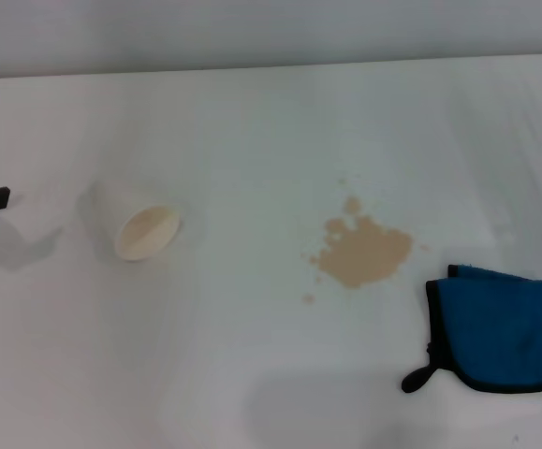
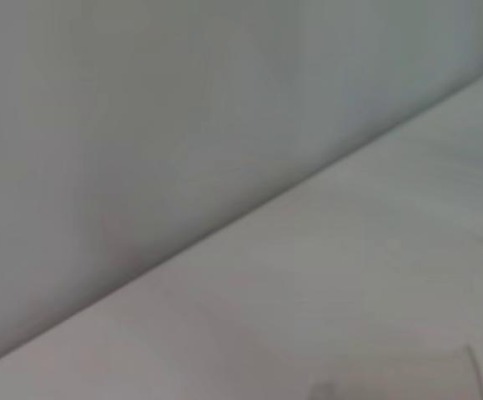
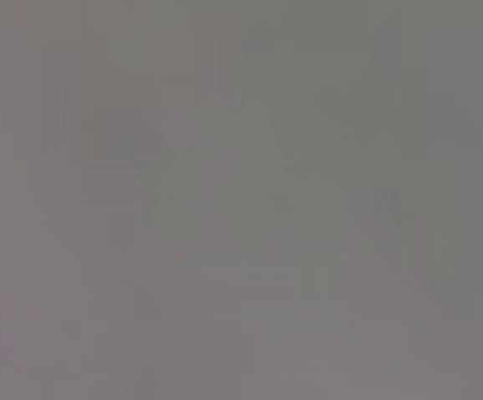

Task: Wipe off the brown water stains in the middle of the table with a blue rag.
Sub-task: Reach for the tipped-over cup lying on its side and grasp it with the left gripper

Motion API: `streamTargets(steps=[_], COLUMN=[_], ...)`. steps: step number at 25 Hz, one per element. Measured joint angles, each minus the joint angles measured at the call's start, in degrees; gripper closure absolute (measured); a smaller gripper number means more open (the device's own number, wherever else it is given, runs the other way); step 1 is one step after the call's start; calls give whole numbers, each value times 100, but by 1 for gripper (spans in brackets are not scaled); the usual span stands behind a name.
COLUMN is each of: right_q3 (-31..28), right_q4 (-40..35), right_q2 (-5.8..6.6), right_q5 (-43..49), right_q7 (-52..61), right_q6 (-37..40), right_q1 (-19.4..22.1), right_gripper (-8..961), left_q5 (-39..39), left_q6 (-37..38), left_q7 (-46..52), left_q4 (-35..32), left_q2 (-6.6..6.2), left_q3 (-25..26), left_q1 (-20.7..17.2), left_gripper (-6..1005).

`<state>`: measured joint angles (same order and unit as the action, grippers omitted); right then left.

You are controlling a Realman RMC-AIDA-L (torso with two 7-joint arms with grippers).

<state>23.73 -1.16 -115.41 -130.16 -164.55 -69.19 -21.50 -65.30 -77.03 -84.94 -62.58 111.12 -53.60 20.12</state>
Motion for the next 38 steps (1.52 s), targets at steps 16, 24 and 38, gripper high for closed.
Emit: streamTargets(steps=[16, 24, 38], right_q3=[0, 17, 79], right_q4=[63, 328, 436], right_q2=[-7, -8, 2], right_q5=[10, 34, 125], right_q7=[213, 223, 281], right_q6=[-581, -1116, -1614], right_q1=[131, 242, 277], right_gripper=[304, 305, 307], left_q5=[895, 1714, 3121], left_q6=[-1265, -2056, -1096], left_q7=[611, 514, -967], left_q4=[-551, -1674, -2468], left_q2=[-120, -116, 702], left_q3=[674, 636, -128], left_q1=[576, 674, 521], left_gripper=[124, 124, 124])
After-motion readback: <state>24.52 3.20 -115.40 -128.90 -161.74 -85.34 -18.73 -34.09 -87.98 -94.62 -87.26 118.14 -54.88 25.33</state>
